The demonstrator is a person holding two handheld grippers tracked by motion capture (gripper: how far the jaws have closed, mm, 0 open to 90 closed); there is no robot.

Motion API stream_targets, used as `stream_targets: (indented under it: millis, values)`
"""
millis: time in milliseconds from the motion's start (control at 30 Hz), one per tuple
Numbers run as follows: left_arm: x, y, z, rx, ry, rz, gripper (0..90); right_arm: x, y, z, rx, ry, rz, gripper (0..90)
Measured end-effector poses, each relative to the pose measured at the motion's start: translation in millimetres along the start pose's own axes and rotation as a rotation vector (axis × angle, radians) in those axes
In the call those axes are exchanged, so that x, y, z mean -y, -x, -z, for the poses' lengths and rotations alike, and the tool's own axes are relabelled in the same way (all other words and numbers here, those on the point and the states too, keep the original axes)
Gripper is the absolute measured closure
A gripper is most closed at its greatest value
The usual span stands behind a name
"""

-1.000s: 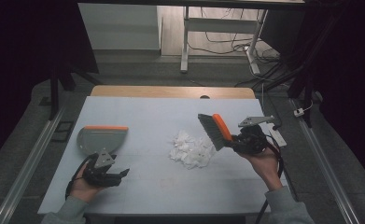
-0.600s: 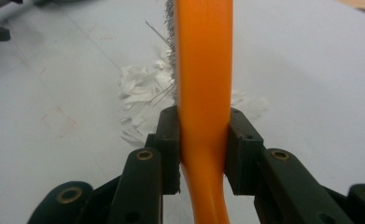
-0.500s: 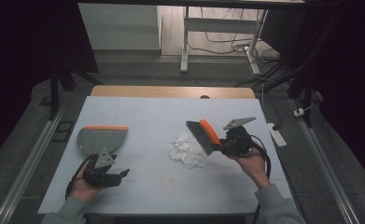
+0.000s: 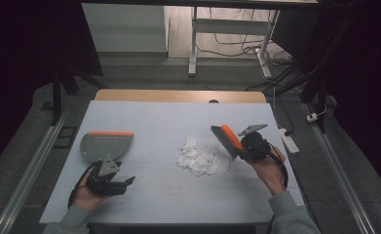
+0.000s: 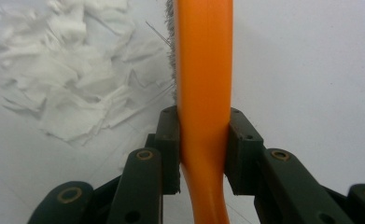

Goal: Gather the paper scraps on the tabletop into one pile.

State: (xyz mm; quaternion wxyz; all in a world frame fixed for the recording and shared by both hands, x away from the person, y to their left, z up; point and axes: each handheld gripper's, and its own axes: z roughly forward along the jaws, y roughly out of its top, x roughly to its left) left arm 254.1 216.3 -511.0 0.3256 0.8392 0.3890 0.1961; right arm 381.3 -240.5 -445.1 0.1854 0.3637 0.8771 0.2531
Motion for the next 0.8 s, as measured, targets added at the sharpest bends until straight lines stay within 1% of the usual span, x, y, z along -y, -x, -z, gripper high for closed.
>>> stream_targets:
  millis: [100,200,267,333,367,500,633,700,800]
  values:
    - [-0.2,0.4,-0.4,-0.001,-0.001,-0.001,28.4,3.0,1.9,9.9,-0.002,0.024,-0.004,69.9]
    - [0.0,0.5,0.7,-0.002,0.000,-0.003,28.5,11.0,2.7,22.6,-0.013,0.073,-0.028,69.9]
    - [-0.1,0.5,1.1,-0.002,0.004,0.002,28.4,21.0,3.7,31.5,-0.018,0.104,-0.045,69.9]
    - [-0.6,0.6,0.5,0.001,0.004,0.002,28.4,34.0,4.7,39.1,-0.026,0.132,-0.073,69.9]
    - [-0.9,1.0,0.1,0.001,0.005,0.001,28.5,40.9,5.4,42.5,-0.025,0.144,-0.079,69.9]
    - [-2.3,2.4,-0.3,0.001,0.011,0.000,28.4,66.2,8.1,53.3,-0.017,0.169,-0.103,69.9]
    - [-3.4,3.1,-1.3,0.001,0.013,0.000,28.4,82.3,9.3,57.0,-0.020,0.185,-0.115,69.9]
    - [-3.7,3.3,-1.6,-0.001,0.016,0.001,28.3,85.9,9.6,55.3,-0.027,0.194,-0.125,69.9]
    - [-3.4,2.7,-0.3,-0.003,0.029,0.008,28.3,86.6,8.6,52.4,-0.035,0.199,-0.117,69.9]
